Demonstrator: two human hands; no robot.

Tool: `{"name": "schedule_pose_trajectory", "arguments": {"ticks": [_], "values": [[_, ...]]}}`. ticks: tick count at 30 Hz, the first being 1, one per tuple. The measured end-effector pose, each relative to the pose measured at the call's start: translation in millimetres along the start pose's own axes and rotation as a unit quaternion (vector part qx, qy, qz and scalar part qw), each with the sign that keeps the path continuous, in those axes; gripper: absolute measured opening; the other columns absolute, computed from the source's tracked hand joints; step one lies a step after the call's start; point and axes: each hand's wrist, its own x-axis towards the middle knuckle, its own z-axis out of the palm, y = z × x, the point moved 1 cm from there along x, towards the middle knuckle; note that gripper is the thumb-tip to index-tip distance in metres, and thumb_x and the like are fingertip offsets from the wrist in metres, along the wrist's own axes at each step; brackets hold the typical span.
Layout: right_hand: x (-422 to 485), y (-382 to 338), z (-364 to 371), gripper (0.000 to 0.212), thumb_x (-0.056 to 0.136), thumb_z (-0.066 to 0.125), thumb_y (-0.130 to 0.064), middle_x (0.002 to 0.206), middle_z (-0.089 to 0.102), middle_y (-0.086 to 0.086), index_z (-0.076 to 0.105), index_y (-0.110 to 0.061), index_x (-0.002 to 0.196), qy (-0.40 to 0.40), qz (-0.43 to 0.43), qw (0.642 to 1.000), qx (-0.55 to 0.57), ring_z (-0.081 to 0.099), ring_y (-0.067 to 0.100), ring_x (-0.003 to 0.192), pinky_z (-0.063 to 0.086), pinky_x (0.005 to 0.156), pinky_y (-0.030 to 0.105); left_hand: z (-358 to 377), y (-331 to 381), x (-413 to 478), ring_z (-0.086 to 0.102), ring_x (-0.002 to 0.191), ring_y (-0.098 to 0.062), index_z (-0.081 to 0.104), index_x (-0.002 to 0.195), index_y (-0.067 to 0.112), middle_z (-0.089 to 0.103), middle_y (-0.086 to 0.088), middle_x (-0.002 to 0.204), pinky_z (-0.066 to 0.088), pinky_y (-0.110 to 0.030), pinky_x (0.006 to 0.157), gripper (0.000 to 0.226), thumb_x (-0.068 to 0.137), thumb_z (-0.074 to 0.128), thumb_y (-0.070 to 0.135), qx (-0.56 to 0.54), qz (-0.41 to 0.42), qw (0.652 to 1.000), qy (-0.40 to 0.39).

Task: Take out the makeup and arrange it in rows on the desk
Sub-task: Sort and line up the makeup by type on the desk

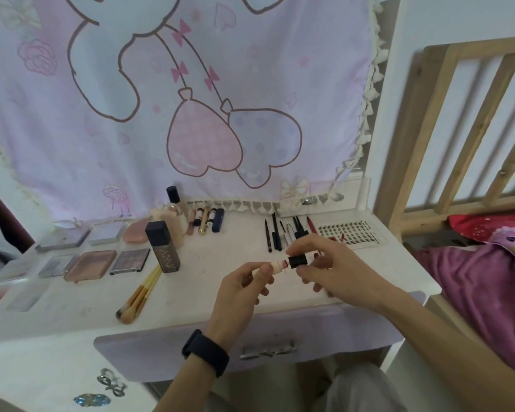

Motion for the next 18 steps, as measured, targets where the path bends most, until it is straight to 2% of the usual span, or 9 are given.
{"name": "schedule_pose_trajectory", "arguments": {"ticks": [2,4,7,10,15,18], "values": [[1.3,-1.1,1.2,0.026,0.095,0.065,-0.034,0.110,0.067,-0.015,0.059,-0.036,0.120,0.001,0.016,1.000,0.010,0.069,0.007,0.072,0.049,0.053,0.015,0.4,-0.6,0.3,0.060,0.068,0.000,0.071,0.105,0.024,0.070,0.007,0.082,0.050,-0.017,0.063,0.021,0.097,0.055,0.035,0.000,-0.003,1.000,0.000],[3.5,-0.5,2.0,0.023,0.097,0.057,-0.046,0.094,0.073,-0.009,0.062,-0.030,0.112,0.006,0.037,0.999,-0.005,0.065,0.008,0.058,0.048,0.051,0.016,2.5,-0.7,0.1,0.060,0.068,0.000,0.070,0.106,0.024,0.069,0.007,0.083,0.050,-0.017,0.064,0.021,0.097,0.055,0.036,0.001,-0.006,1.000,-0.004],[3.4,2.3,1.1,0.022,0.101,0.052,-0.042,0.082,0.074,-0.007,0.065,-0.025,0.099,0.011,0.036,0.999,-0.024,0.057,0.006,0.051,0.047,0.050,0.018,5.0,-0.4,-0.5,0.059,0.069,-0.001,0.070,0.106,0.022,0.068,0.006,0.082,0.050,-0.018,0.066,0.023,0.097,0.054,0.037,-0.007,-0.016,1.000,-0.014],[1.8,1.0,-2.9,0.009,0.100,0.059,-0.030,0.083,0.072,-0.006,0.066,-0.025,0.104,0.023,0.011,1.000,0.008,0.063,0.008,0.060,0.047,0.053,0.014,4.5,0.7,-1.0,0.059,0.071,-0.010,0.072,0.102,0.016,0.066,0.005,0.077,0.050,-0.025,0.068,0.034,0.092,0.054,0.043,-0.062,-0.043,0.997,-0.021],[0.6,3.6,-10.7,0.016,0.095,0.065,-0.029,0.093,0.071,-0.016,0.067,-0.035,0.110,0.021,-0.020,0.999,-0.040,0.069,0.004,0.082,0.055,0.076,0.020,1.4,0.8,-0.6,0.057,0.070,-0.011,0.072,0.098,0.007,0.063,0.002,0.076,0.048,-0.024,0.066,0.045,0.086,0.055,0.047,-0.108,-0.064,0.991,-0.042],[-2.0,4.5,-14.0,0.017,0.093,0.068,-0.026,0.094,0.069,-0.025,0.068,-0.040,0.105,0.028,-0.037,0.997,-0.059,0.066,0.001,0.088,0.052,0.080,0.015,0.8,0.4,-0.5,0.056,0.071,-0.012,0.072,0.097,0.007,0.062,0.000,0.077,0.047,-0.025,0.066,0.045,0.086,0.056,0.048,-0.115,-0.070,0.990,-0.045]]}}
